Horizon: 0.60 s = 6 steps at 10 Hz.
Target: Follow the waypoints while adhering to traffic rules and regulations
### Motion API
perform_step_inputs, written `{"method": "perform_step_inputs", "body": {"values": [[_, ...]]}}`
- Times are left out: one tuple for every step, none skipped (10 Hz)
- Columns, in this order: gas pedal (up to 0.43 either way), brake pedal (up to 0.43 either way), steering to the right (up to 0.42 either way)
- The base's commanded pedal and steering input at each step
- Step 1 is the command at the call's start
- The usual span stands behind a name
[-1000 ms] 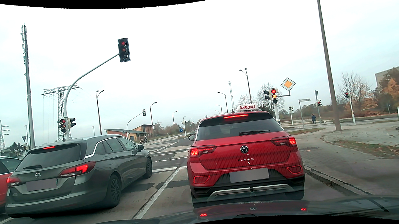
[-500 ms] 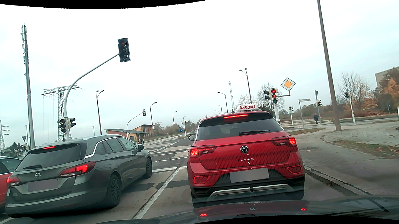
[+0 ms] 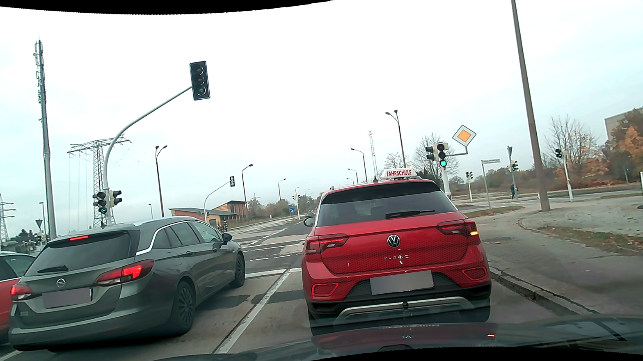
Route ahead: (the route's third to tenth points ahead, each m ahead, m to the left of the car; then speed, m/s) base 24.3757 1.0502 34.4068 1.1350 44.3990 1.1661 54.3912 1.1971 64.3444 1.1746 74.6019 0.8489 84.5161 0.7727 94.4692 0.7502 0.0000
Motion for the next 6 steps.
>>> {"method": "perform_step_inputs", "body": {"values": [[0.000, 0.354, -0.005], [0.000, 0.354, -0.006], [0.000, 0.323, -0.005], [0.000, 0.220, -0.005], [0.000, 0.140, -0.005], [0.000, 0.128, -0.005]]}}
